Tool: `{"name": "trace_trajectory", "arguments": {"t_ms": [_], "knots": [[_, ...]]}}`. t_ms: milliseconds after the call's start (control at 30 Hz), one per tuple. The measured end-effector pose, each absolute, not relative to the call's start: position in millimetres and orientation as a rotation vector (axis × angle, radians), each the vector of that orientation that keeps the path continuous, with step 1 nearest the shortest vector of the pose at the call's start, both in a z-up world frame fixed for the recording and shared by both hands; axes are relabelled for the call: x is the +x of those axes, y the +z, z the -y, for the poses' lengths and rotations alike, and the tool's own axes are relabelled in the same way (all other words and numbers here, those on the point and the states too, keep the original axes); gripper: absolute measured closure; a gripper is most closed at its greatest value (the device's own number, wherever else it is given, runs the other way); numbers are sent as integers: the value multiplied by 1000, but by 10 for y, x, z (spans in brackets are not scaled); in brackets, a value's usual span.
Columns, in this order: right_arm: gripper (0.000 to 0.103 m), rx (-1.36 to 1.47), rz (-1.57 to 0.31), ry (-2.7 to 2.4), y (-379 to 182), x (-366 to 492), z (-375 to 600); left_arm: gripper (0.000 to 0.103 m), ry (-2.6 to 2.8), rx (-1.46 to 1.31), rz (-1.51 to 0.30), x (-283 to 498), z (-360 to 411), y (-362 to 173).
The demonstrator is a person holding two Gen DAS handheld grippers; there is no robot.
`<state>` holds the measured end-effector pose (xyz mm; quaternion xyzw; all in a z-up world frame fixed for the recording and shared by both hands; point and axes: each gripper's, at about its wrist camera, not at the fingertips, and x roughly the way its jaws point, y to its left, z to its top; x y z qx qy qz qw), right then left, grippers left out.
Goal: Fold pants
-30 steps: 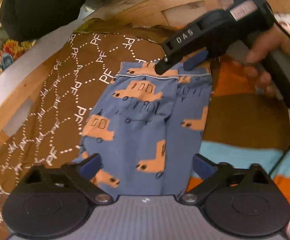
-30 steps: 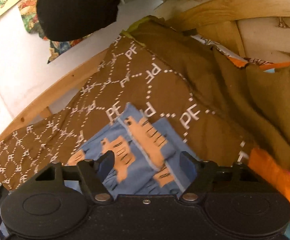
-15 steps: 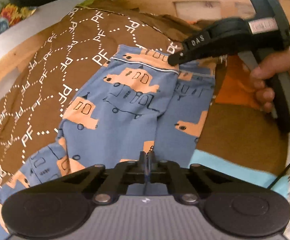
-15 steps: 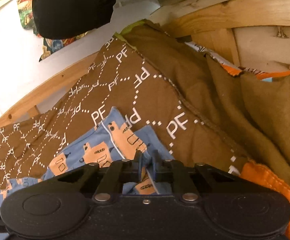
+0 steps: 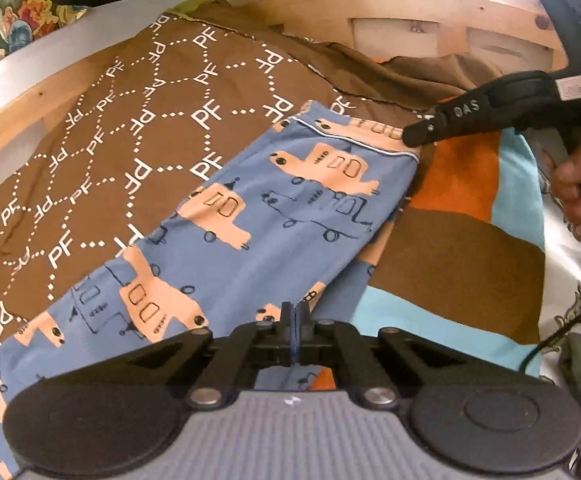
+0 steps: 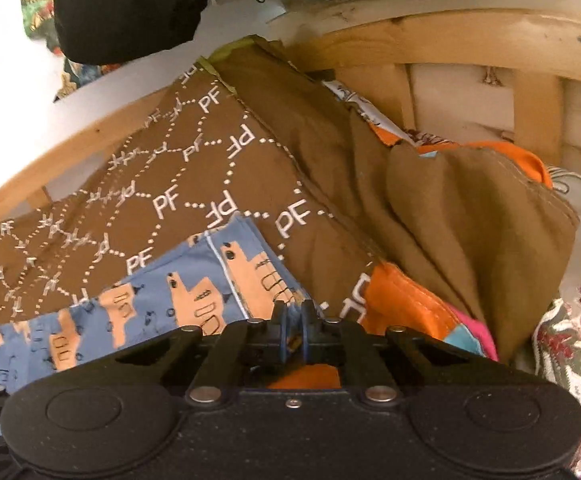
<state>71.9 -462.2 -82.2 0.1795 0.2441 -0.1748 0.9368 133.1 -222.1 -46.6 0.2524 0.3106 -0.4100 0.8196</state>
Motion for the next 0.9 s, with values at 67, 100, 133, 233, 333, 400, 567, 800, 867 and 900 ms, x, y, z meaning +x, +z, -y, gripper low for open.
{"name": "trace_trajectory", "arguments": {"t_ms": [67, 100, 133, 233, 333, 400, 567, 800, 867, 900], "knots": [[97, 334, -508, -364, -848, 740, 4594, 103, -881, 528, -656, 1328, 2189, -477], [97, 319, -518, -364, -861, 754, 4577, 103, -889, 526, -654, 1323, 2175, -482], [96, 305, -530, -365, -876, 771, 4562, 103, -897, 524, -653, 1318, 2159, -485], [88, 274, -531, -377, -863, 780, 4518, 103, -949, 506, -703, 1339, 2118, -515], [55, 176, -494, -381, -801, 775, 4383, 70, -1022, 346, -844, 1433, 1966, -492], [43, 105, -461, -361, -780, 777, 4263, 38, -1001, 201, -865, 1455, 1737, -456], [22, -4, -519, -287, -854, 951, 4048, 32, -700, 28, -845, 1629, 996, -420], [8, 100, -609, -362, -959, 978, 4197, 36, -419, -385, -925, 1711, -440, -677], [7, 83, -586, -397, -932, 943, 4170, 31, -380, -434, -931, 1600, -712, -636], [6, 67, -561, -408, -901, 930, 4137, 28, -366, -429, -929, 1550, -780, -586]]}}
